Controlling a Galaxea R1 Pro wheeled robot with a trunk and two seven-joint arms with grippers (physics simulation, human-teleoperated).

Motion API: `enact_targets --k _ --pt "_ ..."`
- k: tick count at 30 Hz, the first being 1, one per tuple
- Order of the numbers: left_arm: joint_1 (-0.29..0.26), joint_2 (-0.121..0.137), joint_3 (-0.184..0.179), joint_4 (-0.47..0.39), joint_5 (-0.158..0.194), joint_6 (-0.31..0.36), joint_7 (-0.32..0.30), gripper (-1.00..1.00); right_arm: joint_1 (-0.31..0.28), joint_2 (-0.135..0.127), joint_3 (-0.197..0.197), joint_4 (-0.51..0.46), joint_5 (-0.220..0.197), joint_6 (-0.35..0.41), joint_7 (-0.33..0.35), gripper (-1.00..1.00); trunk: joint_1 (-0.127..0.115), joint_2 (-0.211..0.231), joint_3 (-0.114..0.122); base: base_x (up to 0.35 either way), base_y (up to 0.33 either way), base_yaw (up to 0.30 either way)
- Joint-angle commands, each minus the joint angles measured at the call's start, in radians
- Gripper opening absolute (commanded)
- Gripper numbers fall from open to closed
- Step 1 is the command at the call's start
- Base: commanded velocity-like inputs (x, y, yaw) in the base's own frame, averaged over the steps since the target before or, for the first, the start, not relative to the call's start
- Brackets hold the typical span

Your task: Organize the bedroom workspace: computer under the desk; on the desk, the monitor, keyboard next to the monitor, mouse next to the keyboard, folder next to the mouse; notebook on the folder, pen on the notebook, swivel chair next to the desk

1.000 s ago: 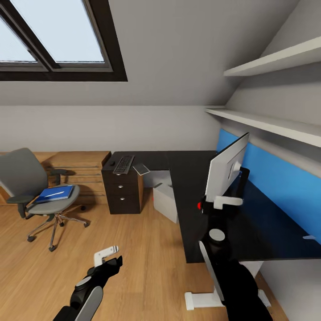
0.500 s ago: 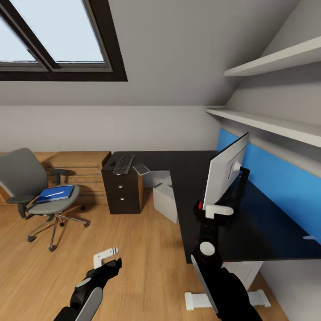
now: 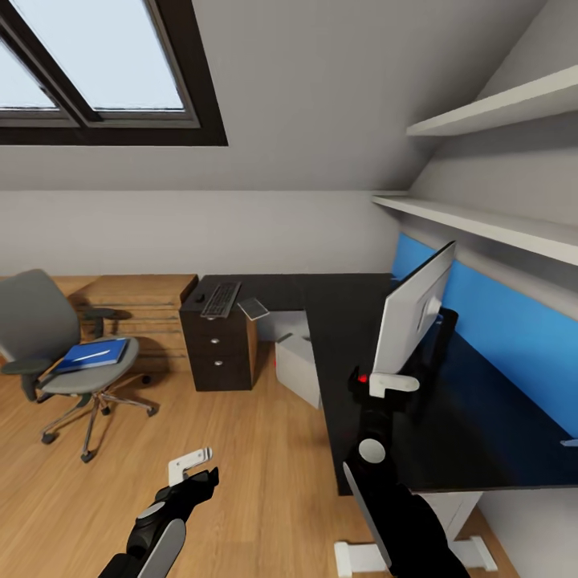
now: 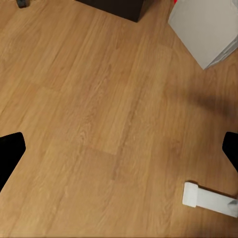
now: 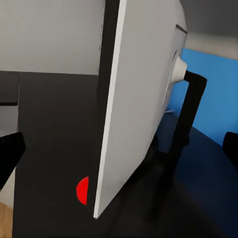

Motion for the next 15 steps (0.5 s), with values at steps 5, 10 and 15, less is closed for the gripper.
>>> enact_targets --k 5,10,15 --pt "-0.001 0.001 -0.003 -0.001 0.008 0.001 0.009 1.0 -0.001 0.0 -0.005 0.006 0.01 0.009 -0.004 1.0 0.001 -0.001 -0.001 0.125 0.0 0.0" --pt "-0.001 0.001 -0.003 -0.001 0.008 0.001 0.009 1.0 -0.001 0.0 -0.035 0.007 0.009 0.009 -0.004 1.0 0.001 -0.001 -0.001 0.046 0.0 0.0" --pt "-0.001 0.001 -0.003 -0.001 0.009 0.001 0.009 1.0 -0.001 0.0 -0.048 0.007 0.01 0.009 -0.004 1.0 0.001 -0.001 -0.001 0.18 0.0 0.0"
